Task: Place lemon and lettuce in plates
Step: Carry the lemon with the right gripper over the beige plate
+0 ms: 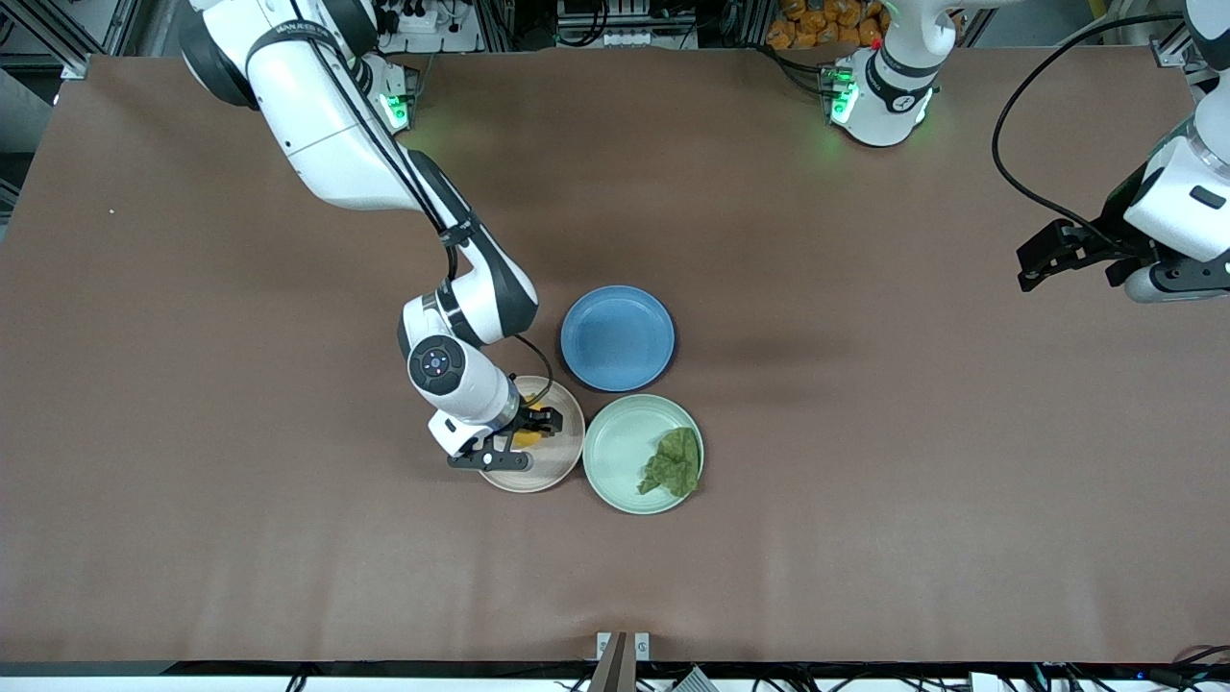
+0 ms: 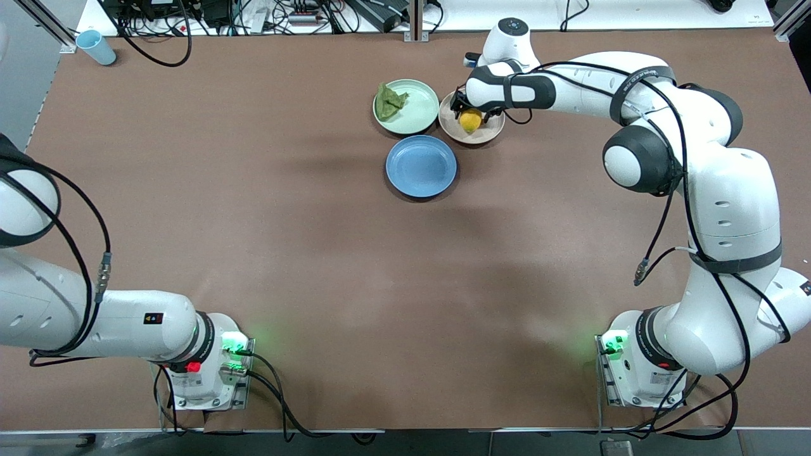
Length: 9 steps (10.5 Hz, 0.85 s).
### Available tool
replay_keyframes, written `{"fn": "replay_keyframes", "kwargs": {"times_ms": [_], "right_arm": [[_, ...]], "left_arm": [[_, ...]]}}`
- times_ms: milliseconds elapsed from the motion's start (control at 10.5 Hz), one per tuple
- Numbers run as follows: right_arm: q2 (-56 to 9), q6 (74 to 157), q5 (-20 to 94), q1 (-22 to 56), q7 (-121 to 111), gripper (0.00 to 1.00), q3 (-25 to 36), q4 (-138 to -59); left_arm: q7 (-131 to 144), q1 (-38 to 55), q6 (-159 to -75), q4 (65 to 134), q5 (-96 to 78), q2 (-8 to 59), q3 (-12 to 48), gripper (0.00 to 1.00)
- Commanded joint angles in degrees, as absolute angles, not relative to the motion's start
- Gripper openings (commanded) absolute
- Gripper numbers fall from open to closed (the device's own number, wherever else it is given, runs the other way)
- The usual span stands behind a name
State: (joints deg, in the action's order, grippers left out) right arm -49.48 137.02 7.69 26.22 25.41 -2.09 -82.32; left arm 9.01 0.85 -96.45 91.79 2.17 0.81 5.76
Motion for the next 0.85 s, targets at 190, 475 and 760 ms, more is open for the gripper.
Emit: {"fn": "replay_keyframes", "kwargs": {"times_ms": [190, 475, 760], "right_arm": [[-50.4, 136.6, 8.0, 25.8, 25.8, 1.00, -1.9, -80.1], [-50.4, 136.1, 10.6, 25.6, 25.8, 1.00, -1.9, -79.4], [-50.3, 136.0, 12.3, 25.2, 25.8, 1.00, -1.9, -78.9]], "left_arm": [[7.6, 1.1, -94.0, 90.4, 1.8, 0.4, 6.1, 1.00], [7.5, 1.0, -94.0, 88.9, 1.7, 0.6, 6.0, 1.00], [7.3, 0.9, -94.0, 88.9, 1.8, 1.1, 6.0, 1.00]]}}
